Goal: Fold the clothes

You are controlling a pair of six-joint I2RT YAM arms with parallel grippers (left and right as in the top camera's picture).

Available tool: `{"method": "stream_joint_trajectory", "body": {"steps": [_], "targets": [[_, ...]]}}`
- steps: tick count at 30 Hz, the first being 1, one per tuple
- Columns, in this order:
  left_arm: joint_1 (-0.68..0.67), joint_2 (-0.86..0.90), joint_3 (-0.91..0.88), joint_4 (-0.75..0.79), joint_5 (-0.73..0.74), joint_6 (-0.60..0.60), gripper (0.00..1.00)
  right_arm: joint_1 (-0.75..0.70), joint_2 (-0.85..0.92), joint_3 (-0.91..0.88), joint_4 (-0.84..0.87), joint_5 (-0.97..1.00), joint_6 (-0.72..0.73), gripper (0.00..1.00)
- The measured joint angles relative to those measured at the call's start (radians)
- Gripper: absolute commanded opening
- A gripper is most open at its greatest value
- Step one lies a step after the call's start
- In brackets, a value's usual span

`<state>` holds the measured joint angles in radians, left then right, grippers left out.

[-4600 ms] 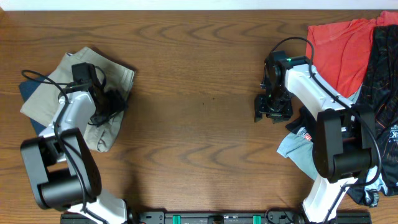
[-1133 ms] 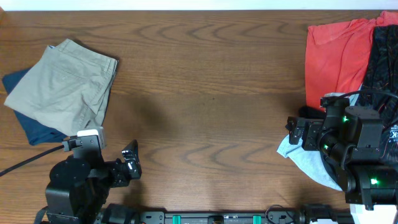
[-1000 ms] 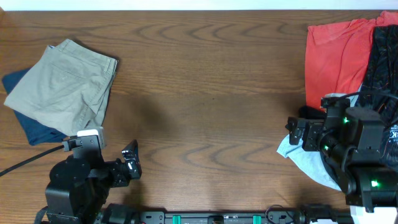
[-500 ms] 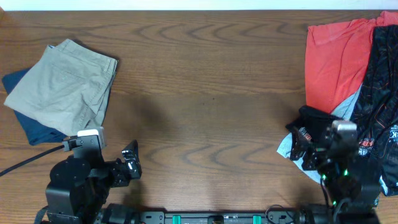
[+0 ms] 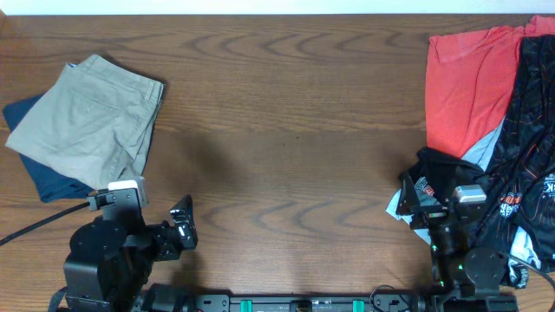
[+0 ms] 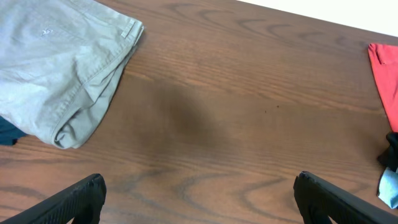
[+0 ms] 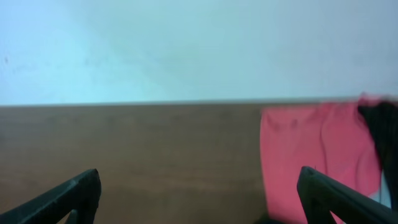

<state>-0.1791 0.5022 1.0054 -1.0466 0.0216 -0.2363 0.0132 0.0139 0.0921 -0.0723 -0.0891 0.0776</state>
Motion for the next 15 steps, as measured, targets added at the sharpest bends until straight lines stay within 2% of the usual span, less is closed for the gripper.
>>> {"method": "stream_joint_trajectory", "body": {"steps": [3,6,15], "targets": [[0.000,0.000,0.000,0.000,0.000,0.000,0.98,0.000,-0.003,-0.056,0.063,0.000,-0.040,0.99],[0.000,0.000,0.000,0.000,0.000,0.000,0.98,0.000,-0.002,-0.085,0.005,0.008,-0.064,0.99],[0.000,0.000,0.000,0.000,0.000,0.000,0.98,0.000,-0.002,-0.085,0.008,0.013,-0.085,0.99]]}}
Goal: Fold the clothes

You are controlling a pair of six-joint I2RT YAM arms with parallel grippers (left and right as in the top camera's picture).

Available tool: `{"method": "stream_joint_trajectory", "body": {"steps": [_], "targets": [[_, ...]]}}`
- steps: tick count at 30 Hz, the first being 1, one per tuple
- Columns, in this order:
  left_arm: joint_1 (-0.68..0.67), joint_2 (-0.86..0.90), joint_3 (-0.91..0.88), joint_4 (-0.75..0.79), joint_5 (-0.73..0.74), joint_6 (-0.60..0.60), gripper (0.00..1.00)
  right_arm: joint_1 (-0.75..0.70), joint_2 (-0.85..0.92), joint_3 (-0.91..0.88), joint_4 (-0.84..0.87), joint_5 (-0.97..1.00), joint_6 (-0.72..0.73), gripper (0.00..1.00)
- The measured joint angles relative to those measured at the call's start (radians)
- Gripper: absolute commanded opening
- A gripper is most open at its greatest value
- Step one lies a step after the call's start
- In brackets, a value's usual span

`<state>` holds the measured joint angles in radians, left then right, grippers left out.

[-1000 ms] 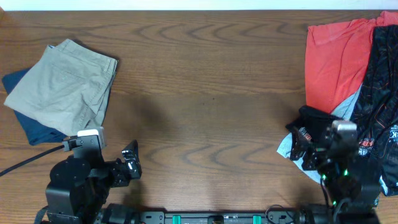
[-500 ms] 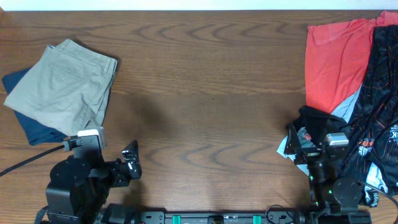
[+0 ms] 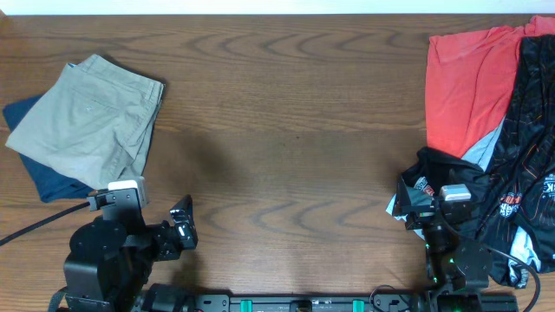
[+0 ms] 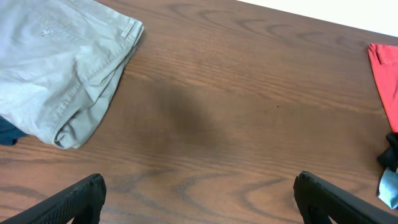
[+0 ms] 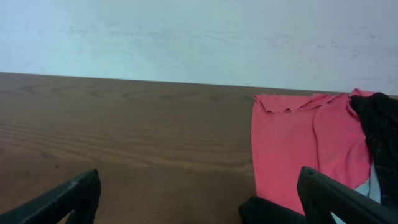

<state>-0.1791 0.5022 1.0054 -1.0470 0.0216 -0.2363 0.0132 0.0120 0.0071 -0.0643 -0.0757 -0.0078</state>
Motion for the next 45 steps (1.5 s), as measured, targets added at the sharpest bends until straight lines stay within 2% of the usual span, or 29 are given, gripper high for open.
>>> {"method": "stream_joint_trajectory", "body": {"steps": [34,40,45], "targets": [[0.005,-0.004,0.000,-0.001,0.000,0.000,0.98,0.000,0.000,0.000,0.000,0.002,-0.004,0.99],[0.041,-0.070,-0.005,-0.037,-0.011,0.009,0.98,0.000,0.000,0.000,0.000,0.002,-0.004,0.99],[0.090,-0.174,-0.111,-0.035,-0.026,0.021,0.98,0.000,0.000,0.000,0.000,0.002,-0.004,0.99]]}}
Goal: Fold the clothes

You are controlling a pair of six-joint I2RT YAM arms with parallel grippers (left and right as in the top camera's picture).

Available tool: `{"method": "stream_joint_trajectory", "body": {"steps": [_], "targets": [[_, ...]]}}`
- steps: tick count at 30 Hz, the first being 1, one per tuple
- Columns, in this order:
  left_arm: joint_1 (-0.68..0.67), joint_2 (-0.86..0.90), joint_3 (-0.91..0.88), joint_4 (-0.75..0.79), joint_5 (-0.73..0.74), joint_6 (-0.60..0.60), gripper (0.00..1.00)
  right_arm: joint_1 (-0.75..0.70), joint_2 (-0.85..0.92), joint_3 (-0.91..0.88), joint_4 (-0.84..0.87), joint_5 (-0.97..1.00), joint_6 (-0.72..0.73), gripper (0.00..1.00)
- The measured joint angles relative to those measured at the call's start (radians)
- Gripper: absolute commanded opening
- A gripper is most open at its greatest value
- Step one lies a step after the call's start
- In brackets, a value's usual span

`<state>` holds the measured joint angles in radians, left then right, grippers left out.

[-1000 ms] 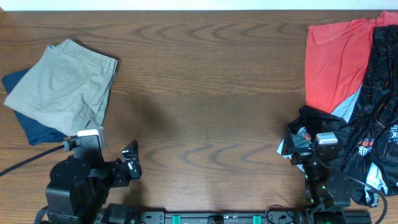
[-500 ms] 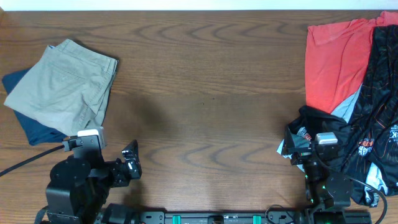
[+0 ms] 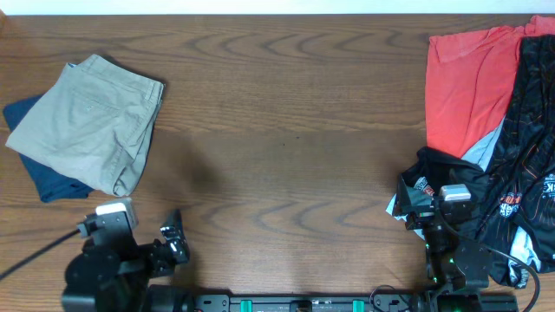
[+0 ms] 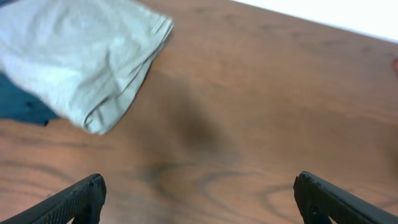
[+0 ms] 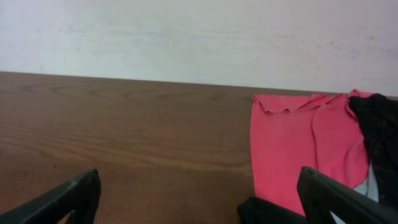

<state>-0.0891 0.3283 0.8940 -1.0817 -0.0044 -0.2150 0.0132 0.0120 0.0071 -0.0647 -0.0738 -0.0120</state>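
Observation:
Folded khaki shorts (image 3: pixel 87 126) lie on a navy garment (image 3: pixel 35 178) at the table's left; the left wrist view shows the shorts (image 4: pixel 93 56) too. At the right lies a pile: a red shirt (image 3: pixel 468 78), a black patterned garment (image 3: pixel 529 130) and dark crumpled clothing (image 3: pixel 434 173). My left gripper (image 4: pixel 199 208) is open over bare wood near the front edge, its fingers (image 4: pixel 81 199) wide apart. My right gripper (image 5: pixel 202 208) is open too, low by the front edge, beside the red shirt (image 5: pixel 298 143).
The brown wooden table (image 3: pixel 286 130) stretches between the two clothing piles. A white wall (image 5: pixel 186 37) rises behind the far edge. Both arm bases (image 3: pixel 104 277) sit at the front edge, with a black cable running off left.
My left arm has drawn back toward the front edge, and the khaki shorts now sit farther off and blurred in its wrist view. The right arm and the clothes have not moved.
At first the right wrist view was blurred and aimed mostly at the wall. Half a second later the right arm sat lower at the front edge, where it stays. The left arm held still through both moments, then pulled back. The clothes lay untouched throughout.

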Motion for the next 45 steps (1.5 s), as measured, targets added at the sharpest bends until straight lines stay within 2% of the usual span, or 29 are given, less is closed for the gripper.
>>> {"method": "stream_joint_trajectory", "body": {"steps": [5,13,16,21,25,31,45], "targets": [[0.023,-0.129,-0.205,0.072,-0.003,0.007,0.98,0.000,0.000,0.000,0.000,0.000,0.000,0.99],[0.036,-0.312,-0.528,0.392,-0.003,0.007,0.98,0.000,0.000,0.000,0.000,0.000,0.000,0.99],[0.036,-0.316,-0.626,0.557,-0.003,0.008,0.98,0.000,0.000,0.000,0.000,0.000,0.000,0.99],[0.036,-0.318,-0.783,0.934,-0.003,0.031,0.98,0.000,0.000,0.000,0.000,0.000,0.000,0.99],[0.036,-0.319,-0.866,1.128,-0.003,0.068,0.98,0.000,0.000,0.000,0.000,0.000,0.000,0.99],[0.036,-0.318,-0.881,1.063,0.014,0.129,0.98,0.000,0.000,0.000,0.000,0.000,0.000,0.99],[0.036,-0.318,-0.879,1.059,0.027,0.138,0.98,0.000,0.000,0.000,0.000,0.000,0.000,0.99]]}}
